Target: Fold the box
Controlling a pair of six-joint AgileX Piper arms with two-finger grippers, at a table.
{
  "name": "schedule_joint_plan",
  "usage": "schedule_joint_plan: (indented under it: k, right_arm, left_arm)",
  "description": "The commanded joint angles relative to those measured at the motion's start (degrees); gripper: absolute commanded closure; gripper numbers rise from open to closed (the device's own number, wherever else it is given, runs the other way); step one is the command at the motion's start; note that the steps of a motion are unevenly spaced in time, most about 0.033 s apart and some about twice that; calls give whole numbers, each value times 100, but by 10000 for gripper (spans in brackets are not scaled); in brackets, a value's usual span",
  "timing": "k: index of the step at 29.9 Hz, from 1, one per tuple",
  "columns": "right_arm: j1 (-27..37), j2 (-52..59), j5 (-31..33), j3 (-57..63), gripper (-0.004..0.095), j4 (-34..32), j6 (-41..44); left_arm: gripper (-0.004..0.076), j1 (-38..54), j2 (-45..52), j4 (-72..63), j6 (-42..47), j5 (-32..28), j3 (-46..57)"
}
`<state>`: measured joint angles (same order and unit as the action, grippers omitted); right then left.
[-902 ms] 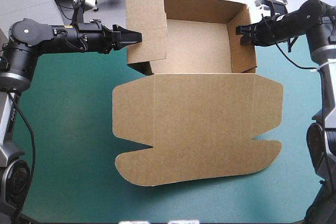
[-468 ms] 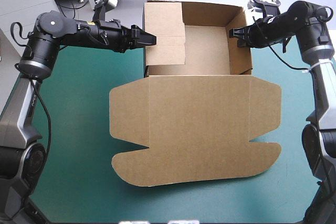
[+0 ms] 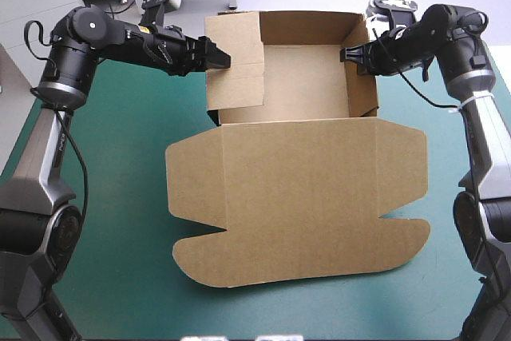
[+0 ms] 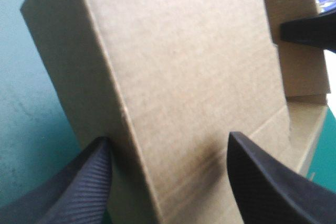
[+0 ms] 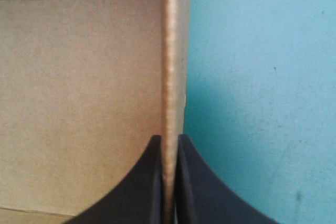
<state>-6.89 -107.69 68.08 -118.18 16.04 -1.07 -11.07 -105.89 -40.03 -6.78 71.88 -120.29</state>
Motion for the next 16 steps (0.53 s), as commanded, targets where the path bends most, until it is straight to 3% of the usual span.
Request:
schedule_joint_plan:
  k: [1, 7, 16]
  right_arm:
    - [-109, 313, -258, -155, 910, 64, 185]
    - [-159, 313, -454, -155, 910, 57, 424]
    - [-185, 263, -207, -155, 910, -25, 484]
  left_arm:
    - [270, -196, 199, 219, 230, 246, -186]
    - [270, -536, 129, 792, 401, 246, -198]
    - [290, -753, 129, 2080, 992, 246, -198]
